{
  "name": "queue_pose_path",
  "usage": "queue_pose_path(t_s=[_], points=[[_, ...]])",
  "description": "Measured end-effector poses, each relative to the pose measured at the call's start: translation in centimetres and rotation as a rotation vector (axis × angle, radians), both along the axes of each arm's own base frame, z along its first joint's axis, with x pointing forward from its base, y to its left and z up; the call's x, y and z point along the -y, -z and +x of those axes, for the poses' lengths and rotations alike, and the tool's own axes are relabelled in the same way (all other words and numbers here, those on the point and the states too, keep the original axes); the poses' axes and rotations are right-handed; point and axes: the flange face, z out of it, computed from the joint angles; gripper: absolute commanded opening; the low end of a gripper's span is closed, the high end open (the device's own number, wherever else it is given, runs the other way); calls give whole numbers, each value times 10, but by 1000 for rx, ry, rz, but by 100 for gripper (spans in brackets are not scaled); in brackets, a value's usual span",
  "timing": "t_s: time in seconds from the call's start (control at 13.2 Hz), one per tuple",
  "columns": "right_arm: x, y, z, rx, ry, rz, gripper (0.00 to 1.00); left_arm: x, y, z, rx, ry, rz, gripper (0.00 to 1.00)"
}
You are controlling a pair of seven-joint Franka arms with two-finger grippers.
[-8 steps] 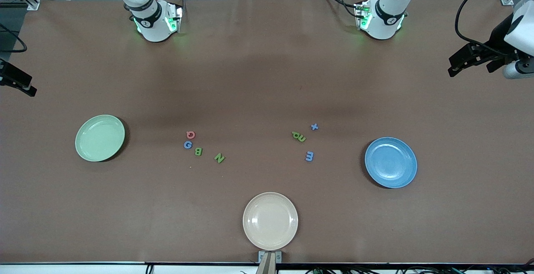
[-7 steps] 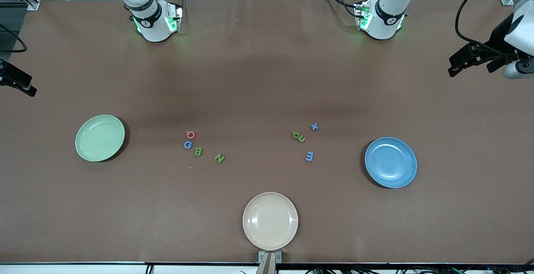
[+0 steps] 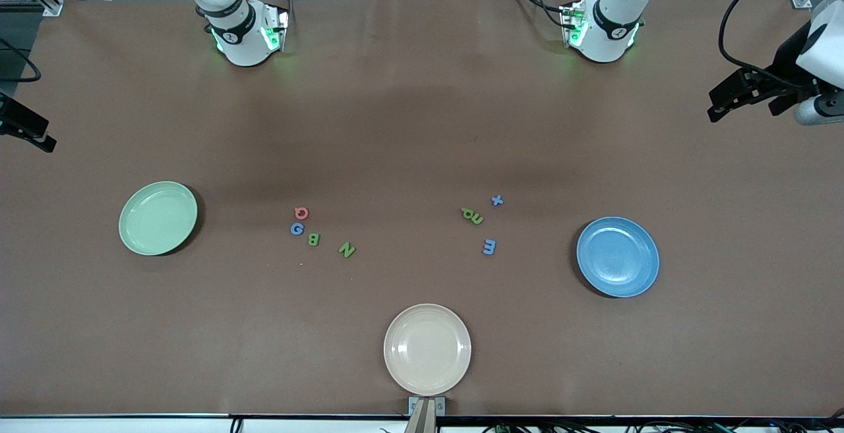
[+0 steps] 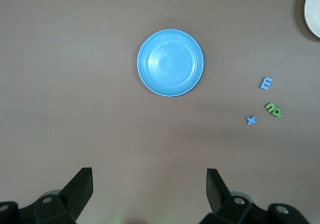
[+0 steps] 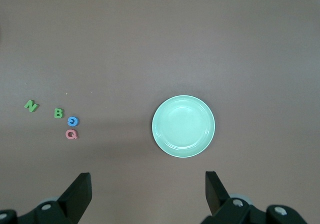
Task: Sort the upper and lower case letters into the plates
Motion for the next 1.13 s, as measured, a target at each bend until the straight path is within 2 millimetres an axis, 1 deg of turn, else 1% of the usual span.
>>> queue_pose_path(t_s=[0.08,0.15,0.3,0.38,0.45,0.6,0.68,0.76,0.83,0.91,0.98,1.06,1.13], points=[[-1,4,2,-7,-2,0,100,13,11,5,-19,22,2,100],[-4,9,6,-14,-8,0,100,33,27,11,-50,48,4,100],[-16,22,18,-18,-28,-3,100,85,72,20,-125,20,16,100],[-25,30,24,-20,-43,-3,100,110,96,25,-152,-33,24,100],[-35,39,30,-31,-57,-1,100,130,120,32,-166,-84,30,100],[-60,60,41,-57,-84,-2,98,165,164,43,-155,-180,26,100],[-75,74,47,-77,-76,-1,98,184,186,46,-147,-236,23,100],[-96,90,52,-99,-21,0,99,205,209,46,-146,-281,23,100],[-123,109,56,-120,47,-3,99,227,234,44,-146,-314,22,100],[-157,131,56,-137,111,-10,99,247,257,42,-142,-345,21,100],[-192,157,54,-150,166,-20,99,264,280,41,-134,-376,21,100],[-222,188,48,-153,209,-29,100,276,305,40,-125,-406,24,100],[-244,221,42,-149,241,-33,100,284,327,39,-110,-439,30,100]])
